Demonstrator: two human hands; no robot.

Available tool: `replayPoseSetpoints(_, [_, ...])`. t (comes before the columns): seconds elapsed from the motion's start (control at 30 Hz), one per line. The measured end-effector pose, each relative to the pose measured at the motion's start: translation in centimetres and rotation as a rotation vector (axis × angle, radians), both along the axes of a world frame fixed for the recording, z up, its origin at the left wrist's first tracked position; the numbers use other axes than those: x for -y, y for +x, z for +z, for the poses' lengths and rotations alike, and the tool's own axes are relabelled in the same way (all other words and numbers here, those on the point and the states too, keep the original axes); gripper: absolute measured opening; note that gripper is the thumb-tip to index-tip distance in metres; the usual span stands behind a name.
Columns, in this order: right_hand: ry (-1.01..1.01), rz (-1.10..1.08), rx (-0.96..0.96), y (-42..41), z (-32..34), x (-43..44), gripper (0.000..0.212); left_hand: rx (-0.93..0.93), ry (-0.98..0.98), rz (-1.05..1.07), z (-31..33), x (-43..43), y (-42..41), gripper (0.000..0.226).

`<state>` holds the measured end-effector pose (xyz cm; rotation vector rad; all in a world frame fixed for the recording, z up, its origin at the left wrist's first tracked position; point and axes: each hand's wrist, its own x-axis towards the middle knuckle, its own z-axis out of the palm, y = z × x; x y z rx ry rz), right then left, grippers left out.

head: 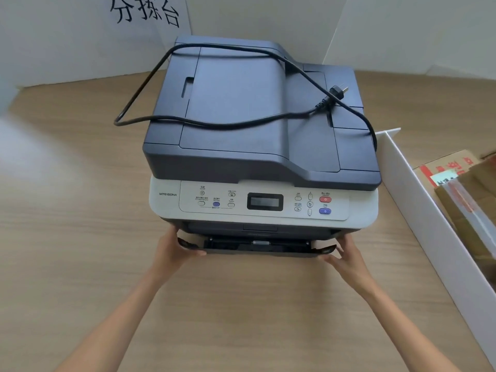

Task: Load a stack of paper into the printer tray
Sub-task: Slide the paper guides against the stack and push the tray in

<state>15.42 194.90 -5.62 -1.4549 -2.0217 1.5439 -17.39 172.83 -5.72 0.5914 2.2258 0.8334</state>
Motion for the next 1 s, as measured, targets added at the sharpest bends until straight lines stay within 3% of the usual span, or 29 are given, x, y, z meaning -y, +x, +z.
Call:
replayPoseSetpoints(0.13, [0.055, -0.062, 0.008, -0.1, -0.3, -0.1, 0.062, -0.129, 0.029, 0.039, -0.2, -0.2, -0.1, 0.068])
replayPoseSetpoints(0.3, [0.187, -0.151, 0.006, -1.7, -0.4, -0.5, 0.028, -0.166, 0.046, 0.173, -1.2, -1.1, -0.5, 0.044])
replayPoseSetpoints(0.67, [0.141, -0.139, 0.089, -2.0, 0.4, 0.1, 0.024, -0.153, 0.025, 0.121, 0.5, -1.5, 1.0, 0.034])
replayPoseSetpoints(0.77, [0.106, -0.14, 0.109, -1.3, 1.7, 0.8, 0.034, -0.109, 0.032, 0.063, 1.3, -0.9, 1.7, 0.05])
replayPoseSetpoints(0.87, [0.113, -0.099, 0.146, 0.1, 4.0, 1.8, 0.038, -0.061, -0.089, 0.009, 2.8, 0.3, 2.1, 0.057])
replayPoseSetpoints(1.0, [0.202, -0.03, 0.153, 2.2, 7.7, 2.7, 0.017, -0.08, -0.23, -0.181, 6.7, 1.4, 3.1, 0.056])
